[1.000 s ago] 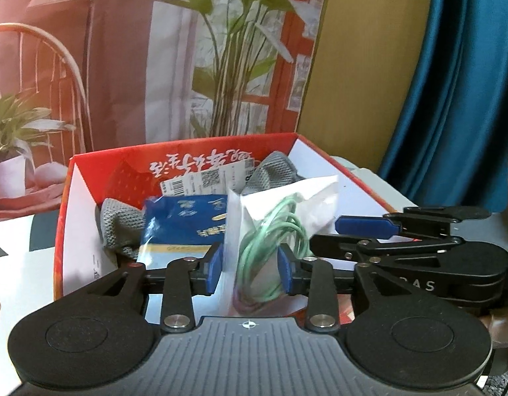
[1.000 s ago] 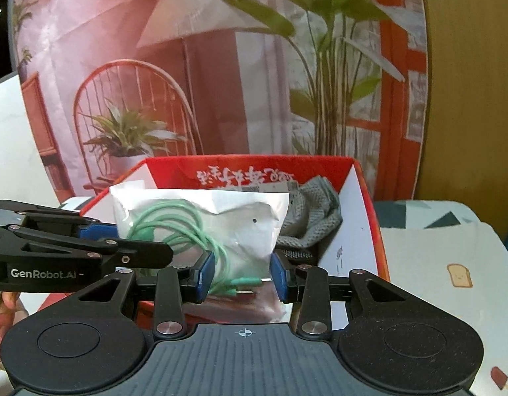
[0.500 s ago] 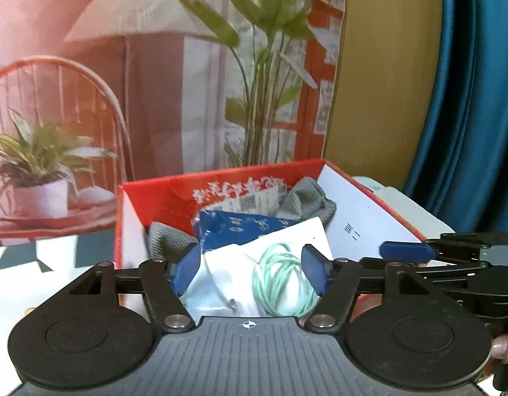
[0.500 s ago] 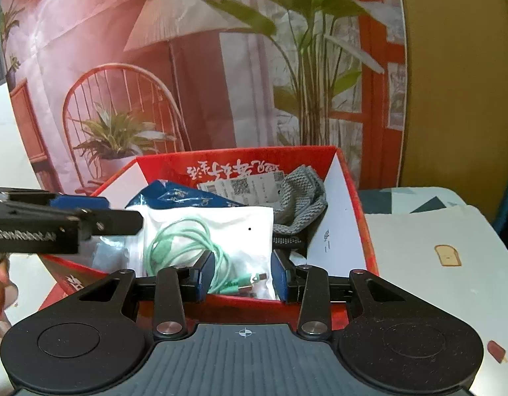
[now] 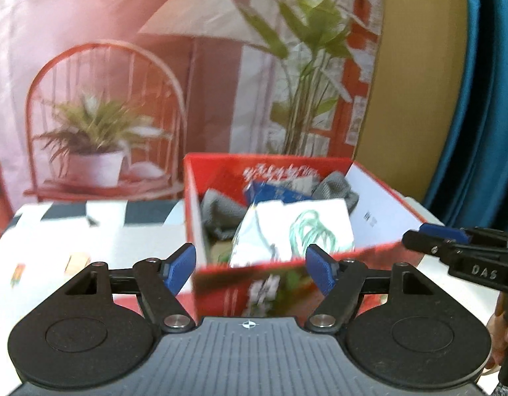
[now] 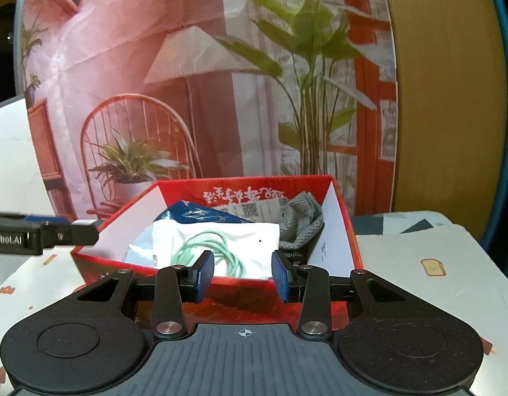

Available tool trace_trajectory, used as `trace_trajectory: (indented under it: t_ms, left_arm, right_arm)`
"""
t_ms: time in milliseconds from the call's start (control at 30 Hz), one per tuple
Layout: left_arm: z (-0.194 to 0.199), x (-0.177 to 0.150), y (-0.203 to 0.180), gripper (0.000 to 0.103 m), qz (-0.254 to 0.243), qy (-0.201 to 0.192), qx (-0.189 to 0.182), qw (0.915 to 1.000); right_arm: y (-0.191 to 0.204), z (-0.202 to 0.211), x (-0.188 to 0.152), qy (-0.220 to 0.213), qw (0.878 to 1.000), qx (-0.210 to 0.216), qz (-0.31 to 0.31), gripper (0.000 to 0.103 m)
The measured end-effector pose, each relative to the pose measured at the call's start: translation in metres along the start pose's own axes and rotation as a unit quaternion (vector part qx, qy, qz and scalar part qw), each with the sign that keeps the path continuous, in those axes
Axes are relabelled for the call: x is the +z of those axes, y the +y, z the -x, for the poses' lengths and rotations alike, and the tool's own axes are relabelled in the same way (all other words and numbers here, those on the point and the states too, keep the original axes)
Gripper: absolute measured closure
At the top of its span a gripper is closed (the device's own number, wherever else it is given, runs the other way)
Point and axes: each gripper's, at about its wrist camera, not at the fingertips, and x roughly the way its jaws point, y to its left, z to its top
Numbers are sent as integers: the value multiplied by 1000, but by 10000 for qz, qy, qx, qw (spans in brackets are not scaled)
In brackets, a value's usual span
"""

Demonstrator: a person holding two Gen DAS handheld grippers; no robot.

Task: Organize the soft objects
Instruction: 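Lower the cable bag with both grippers into the box and open both, then move both grippers down to the black eye mask and close on it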

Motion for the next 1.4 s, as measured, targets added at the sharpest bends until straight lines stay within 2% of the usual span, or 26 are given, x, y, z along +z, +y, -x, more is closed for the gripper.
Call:
trace_trajectory:
  t_ms: [133,333,567,667,800,1400]
  left_arm:
    - [1,-22,4,28,192,240,43,9995]
    - [-6,-55,2,29,476,665,43,9966]
    - [-18,-77,2,34,501,922,131,9944]
    - [-20,-82,4,37,528,991,145,9936]
    - [-27,-91,7,39,581,1134,146,9917]
    - [-31,-109,19,39,935,1078,-120,9897]
  right_arm:
    - [4,5,-14,78,9999,47,49,67]
    - [2,3,-49,577,9982,97,-110,64]
    - [-8,-2,-95,1191,9917,-175,-461,61]
    - [-13,-7,-104,1322,9889,-367,-573,54]
    - [-14,-11,-113,1380,9877,-418,-604,47]
    - [-11,-16,-119,1426,9877,-319,-551,41]
